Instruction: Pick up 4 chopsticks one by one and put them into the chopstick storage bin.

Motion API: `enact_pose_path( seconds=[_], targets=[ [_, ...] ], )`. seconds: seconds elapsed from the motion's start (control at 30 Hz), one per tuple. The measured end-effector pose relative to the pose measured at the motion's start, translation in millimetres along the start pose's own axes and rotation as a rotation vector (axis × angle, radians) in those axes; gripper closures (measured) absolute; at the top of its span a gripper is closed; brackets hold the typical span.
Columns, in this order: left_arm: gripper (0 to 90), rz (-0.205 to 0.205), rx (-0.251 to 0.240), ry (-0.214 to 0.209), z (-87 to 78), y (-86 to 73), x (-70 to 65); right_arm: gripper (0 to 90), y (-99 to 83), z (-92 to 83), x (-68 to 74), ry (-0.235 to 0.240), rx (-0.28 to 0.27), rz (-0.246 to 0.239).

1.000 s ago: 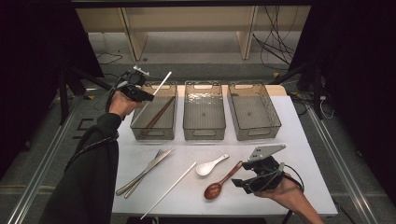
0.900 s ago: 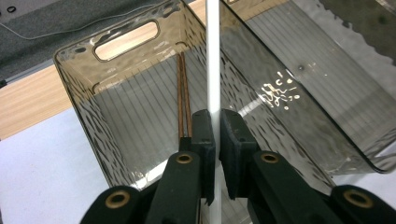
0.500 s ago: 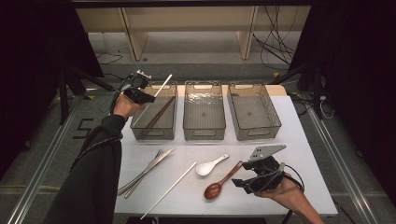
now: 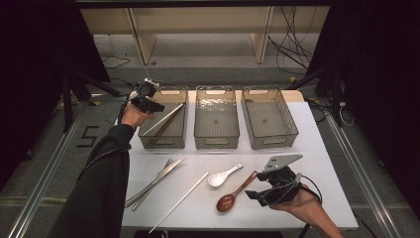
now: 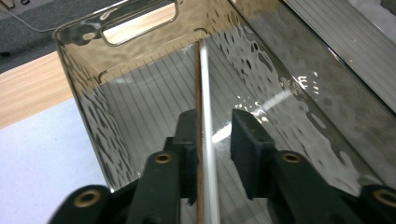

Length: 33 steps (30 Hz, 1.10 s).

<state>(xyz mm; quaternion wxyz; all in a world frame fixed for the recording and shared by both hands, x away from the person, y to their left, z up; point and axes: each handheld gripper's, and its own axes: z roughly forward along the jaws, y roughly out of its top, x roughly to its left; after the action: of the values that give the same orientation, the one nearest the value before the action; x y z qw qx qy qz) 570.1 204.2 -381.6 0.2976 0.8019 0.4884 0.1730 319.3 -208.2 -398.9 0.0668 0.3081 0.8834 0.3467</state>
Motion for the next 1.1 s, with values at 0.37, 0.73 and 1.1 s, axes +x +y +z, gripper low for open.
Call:
enact_pose_path(
  seconds=[0.37, 0.73, 1.1],
  targets=[
    [36.0, -0.006, 0.019, -0.098, -39.1, -5.2, -25.4, 31.9, 0.5, -0.5, 0.8, -0.002, -0.003, 0.004],
    [23.6, 0.030, 0.007, -0.169, -78.7, -51.3, -63.8, 31.9, -0.1, -1.6, 0.1, -0.004, -0.004, 0.010],
    [18.6, 0.105, 0.034, -0.167, -89.2, -74.3, -100.7, 31.9, -0.2, -0.7, 0.9, -0.008, 0.002, 0.002]
  ],
)
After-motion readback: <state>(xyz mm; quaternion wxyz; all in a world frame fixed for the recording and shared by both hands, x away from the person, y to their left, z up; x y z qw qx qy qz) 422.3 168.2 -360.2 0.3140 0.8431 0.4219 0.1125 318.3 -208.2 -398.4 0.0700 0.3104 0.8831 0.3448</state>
